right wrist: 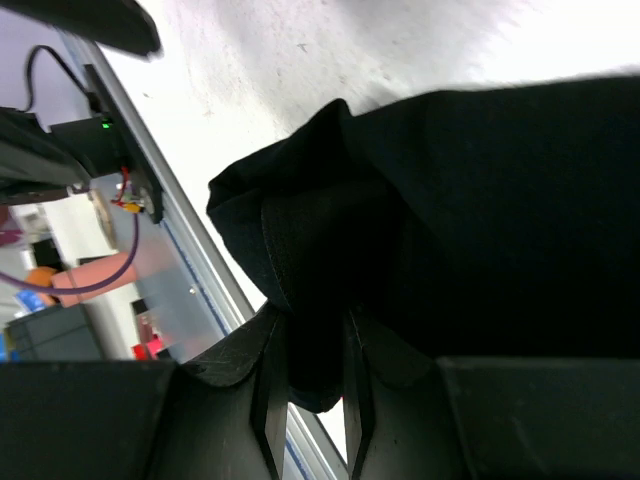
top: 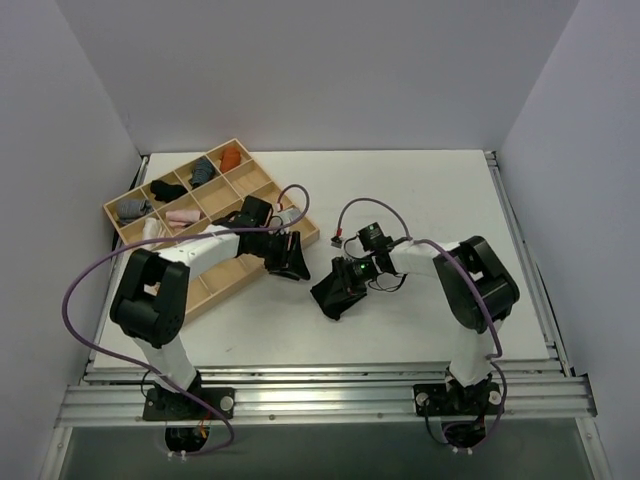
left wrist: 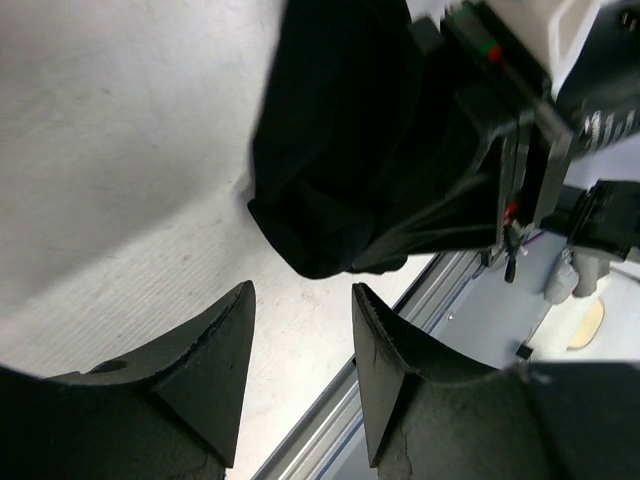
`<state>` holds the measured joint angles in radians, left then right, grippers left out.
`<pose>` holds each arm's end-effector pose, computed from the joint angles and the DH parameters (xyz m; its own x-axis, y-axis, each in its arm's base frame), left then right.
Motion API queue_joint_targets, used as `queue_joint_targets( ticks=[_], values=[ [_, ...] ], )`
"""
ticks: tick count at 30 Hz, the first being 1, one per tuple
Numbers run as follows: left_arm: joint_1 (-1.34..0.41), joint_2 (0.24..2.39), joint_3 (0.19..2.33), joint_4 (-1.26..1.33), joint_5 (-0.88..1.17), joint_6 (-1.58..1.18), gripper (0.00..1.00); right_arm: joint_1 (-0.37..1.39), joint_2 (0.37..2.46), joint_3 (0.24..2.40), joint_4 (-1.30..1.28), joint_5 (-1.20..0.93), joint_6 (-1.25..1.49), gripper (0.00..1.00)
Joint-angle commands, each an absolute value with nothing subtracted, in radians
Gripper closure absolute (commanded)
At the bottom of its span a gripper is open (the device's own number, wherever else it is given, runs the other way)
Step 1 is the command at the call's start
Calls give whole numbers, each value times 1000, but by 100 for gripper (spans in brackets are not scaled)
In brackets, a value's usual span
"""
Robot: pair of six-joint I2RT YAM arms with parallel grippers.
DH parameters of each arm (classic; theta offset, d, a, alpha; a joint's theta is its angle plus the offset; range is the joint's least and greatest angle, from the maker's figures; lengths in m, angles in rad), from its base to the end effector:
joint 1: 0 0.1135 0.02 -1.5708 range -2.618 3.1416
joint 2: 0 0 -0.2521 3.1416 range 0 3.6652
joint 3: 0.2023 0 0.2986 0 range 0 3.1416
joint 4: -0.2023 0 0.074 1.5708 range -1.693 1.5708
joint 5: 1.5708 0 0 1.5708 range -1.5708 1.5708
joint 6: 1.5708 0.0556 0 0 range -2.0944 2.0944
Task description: Roll the underwear
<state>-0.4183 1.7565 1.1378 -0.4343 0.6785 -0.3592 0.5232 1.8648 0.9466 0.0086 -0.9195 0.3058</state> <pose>0.3492 -0.1934 0.1386 -0.9543 0.1247 -0.2717 0.2827 0.6719 -0.6845 0.3110 0.2304 0.0738 -0.8705 -0.2914 -0.3966 -0.4864 0.3868 0.7834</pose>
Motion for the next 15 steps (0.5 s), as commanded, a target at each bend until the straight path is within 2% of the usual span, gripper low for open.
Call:
queue_joint_targets(
  ticks=[1, 15],
  values=[
    [-454, 1781, 1150, -411, 712, -296, 48, 476, 1910, 888, 35, -891, 275, 98],
    [-531, 1884, 1193, -365, 768, -235, 43, 419, 2026, 862, 121, -1045, 279, 99]
  ],
)
